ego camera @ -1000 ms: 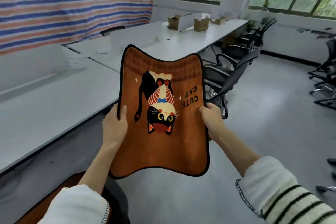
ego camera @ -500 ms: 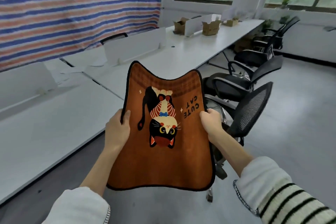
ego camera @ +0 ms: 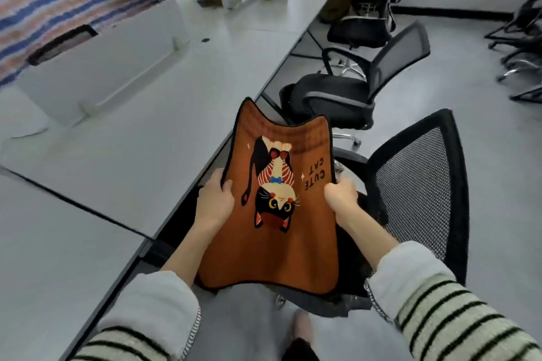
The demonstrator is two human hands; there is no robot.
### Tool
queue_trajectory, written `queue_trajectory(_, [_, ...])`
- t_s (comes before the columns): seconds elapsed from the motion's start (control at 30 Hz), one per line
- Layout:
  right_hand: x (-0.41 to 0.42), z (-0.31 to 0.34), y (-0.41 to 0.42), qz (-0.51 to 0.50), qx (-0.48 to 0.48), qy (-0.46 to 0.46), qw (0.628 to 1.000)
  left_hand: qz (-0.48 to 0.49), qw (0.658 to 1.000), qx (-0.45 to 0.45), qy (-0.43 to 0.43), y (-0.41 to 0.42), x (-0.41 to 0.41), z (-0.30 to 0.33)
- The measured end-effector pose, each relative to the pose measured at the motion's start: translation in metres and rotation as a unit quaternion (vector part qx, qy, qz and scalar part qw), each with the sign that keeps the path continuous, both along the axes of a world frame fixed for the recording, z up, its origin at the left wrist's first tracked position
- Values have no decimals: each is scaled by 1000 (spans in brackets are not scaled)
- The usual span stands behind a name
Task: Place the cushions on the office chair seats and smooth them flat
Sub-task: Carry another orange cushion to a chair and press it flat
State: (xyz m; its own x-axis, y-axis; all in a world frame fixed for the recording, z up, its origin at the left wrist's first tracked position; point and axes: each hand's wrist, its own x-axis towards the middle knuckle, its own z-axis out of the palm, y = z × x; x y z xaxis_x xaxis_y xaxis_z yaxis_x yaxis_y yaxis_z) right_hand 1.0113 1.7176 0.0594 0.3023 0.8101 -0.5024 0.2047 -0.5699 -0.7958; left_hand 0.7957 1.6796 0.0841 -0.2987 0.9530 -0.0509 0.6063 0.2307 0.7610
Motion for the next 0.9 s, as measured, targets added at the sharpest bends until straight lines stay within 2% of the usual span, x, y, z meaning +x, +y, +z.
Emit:
queue_trajectory(0.2, [17,-87,70,-49,-83,-50,994,-41,993,-107,24,99,28,-90])
queue_trajectory(0.37, [17,-159,89,-86,-171,-81,978,-61,983,-174,21,132,48,-165])
queue_trajectory(0.6, [23,-235,102,-136,-215,-106,961,-99,964,-248,-4,180,44,-256])
queue_trajectory(0.7, [22,-266,110,-165,-224,-132,951,-81,958,-271,-39,193,34,-295])
queue_trajectory(0.8, [22,-287,114,-181,-236,-177,938,-40,959,-278,-29,200,18,-326])
queue_trajectory(0.9, [25,-312,120,-159,-265,-237,921,-34,952,-302,-37,209,5,-352])
